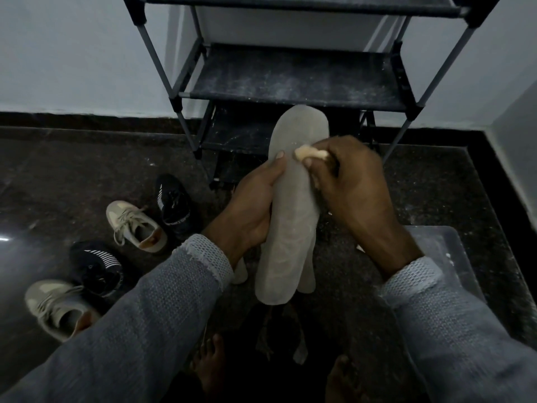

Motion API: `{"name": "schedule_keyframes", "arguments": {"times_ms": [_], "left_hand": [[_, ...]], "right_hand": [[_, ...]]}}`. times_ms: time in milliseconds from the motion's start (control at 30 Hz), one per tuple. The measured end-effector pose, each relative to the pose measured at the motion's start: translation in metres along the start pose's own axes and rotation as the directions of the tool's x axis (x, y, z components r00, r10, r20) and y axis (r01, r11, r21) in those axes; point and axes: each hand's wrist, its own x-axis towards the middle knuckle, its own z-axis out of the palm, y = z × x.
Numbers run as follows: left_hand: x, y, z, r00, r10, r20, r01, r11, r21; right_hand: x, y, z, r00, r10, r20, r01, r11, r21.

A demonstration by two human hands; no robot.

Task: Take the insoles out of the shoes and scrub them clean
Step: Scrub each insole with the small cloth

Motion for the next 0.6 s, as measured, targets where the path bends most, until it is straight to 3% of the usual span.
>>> {"name": "schedule_keyframes", "arguments": {"times_ms": [100,267,467,533,600], "left_hand": [[-0.001,-0.001,0.003,1.0,-0.007,0.006,0.007,1.0,0.027],[-0.001,0.001,0.001,0.999,0.005,-0.035,-0.005,1.0,-0.003],[-0.002,-0.001,0.004,1.0,-0.015,-0.007,0.015,1.0,0.005],[-0.002,-0.001,0.004,1.0,-0.017,-0.003,0.017,1.0,0.002],[-0.002,-0.001,0.003,1.0,-0.007,-0.015,0.007,1.0,-0.005]], "right_hand": [[0.003,0.007,-0.004,0.991,0.071,-0.116,-0.075,0.996,-0.037],[-0.002,-0.002,0.004,0.983,-0.085,0.163,0.082,0.996,0.024],[0.005,0.014,0.001,0.993,0.091,-0.079,-0.09,0.996,0.012],[0.004,0.011,0.001,0.995,0.075,-0.06,-0.072,0.996,0.056],[0.001,0.002,0.004,0.999,-0.007,0.048,0.003,0.997,0.08]]}}
